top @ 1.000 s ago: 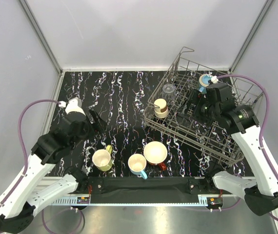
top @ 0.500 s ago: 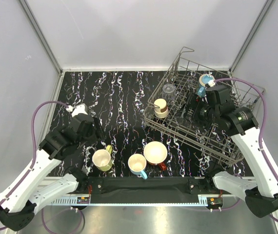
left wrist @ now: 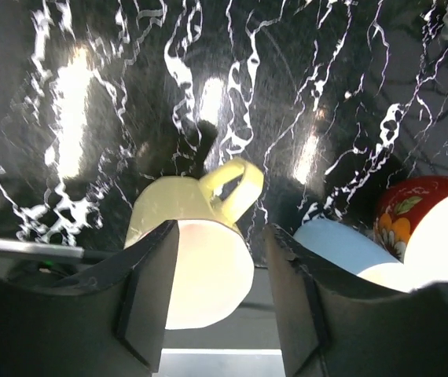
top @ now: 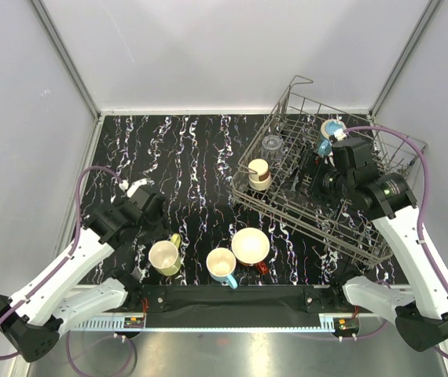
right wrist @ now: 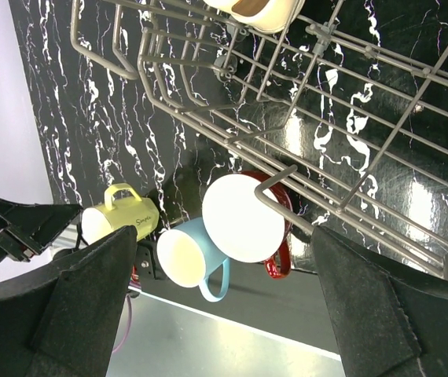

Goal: Load the cups into the dish rack

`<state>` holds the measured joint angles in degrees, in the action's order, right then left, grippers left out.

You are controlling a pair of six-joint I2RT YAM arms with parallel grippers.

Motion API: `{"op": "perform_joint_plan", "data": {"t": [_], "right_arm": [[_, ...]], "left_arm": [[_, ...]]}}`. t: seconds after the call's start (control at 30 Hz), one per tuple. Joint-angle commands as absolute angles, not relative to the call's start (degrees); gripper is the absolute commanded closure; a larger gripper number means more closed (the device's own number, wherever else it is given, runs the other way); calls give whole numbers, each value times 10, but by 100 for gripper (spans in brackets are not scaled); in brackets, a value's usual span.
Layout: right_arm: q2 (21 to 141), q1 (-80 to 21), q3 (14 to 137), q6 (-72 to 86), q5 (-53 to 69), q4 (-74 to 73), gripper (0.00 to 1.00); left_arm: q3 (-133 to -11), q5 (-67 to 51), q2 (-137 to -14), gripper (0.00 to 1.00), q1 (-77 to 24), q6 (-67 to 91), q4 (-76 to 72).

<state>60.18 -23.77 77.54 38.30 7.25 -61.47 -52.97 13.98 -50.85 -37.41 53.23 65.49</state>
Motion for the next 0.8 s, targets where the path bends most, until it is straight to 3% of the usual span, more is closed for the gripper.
{"op": "perform_joint_plan", "data": {"t": [0.0, 0.37, 0.5, 0.77], "right_arm": [[599, -236, 766, 366, 83, -595, 0], [616, -235, 753, 366, 91, -573, 0], [619, -236, 747, 367, 93, -567, 0], [617, -235, 744, 367, 91, -567, 0]], "left_arm": [[-516, 117, -489, 48, -374, 576, 663], [-510, 93, -469, 42, -390, 582, 672], [-498, 74, -456, 35, -407, 603, 665], [-470, 51, -470, 36, -434, 617, 658]]}}
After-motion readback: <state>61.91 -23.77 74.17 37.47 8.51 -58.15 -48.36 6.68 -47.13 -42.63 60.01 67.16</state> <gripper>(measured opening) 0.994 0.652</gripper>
